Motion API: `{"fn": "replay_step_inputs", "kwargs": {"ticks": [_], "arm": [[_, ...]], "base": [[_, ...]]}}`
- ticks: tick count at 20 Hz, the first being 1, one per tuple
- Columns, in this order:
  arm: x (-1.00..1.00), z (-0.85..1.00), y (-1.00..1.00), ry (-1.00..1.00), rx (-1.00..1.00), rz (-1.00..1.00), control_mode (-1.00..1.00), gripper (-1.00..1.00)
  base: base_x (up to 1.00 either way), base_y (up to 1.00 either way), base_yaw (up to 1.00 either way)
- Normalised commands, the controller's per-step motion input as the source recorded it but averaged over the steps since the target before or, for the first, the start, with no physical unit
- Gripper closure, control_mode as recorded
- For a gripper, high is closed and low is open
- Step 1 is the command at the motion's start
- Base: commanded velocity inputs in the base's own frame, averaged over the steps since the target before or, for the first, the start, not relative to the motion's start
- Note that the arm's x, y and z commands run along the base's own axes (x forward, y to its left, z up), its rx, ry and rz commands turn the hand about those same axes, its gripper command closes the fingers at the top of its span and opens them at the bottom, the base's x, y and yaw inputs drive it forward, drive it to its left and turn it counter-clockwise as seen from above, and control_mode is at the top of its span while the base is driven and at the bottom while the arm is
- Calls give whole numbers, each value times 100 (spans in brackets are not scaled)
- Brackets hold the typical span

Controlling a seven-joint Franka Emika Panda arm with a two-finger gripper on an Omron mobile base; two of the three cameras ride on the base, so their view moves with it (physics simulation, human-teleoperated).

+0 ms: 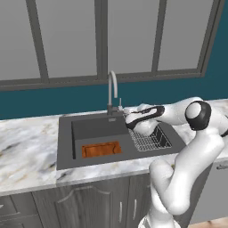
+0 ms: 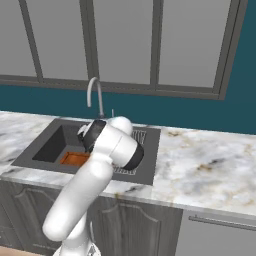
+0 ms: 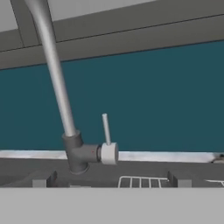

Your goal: Turn on the sink faucet with hot water and rinse the cutting board for ten seconds, then turn off the faucet. Push the cutting board to reach the water if necessary.

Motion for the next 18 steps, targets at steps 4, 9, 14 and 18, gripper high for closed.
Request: {"fn": "replay_step_inputs", "kwargs": {"ticks": [4,9,14,18], "arm": [[21,0,0,0,0,0,-100,-100],[31,0,0,0,0,0,-100,-100],[31,0,0,0,0,0,-100,-100],[31,0,0,0,0,0,-100,-100]], "base": [[0,0,0],[0,0,0],[0,0,0],[0,0,0]]}}
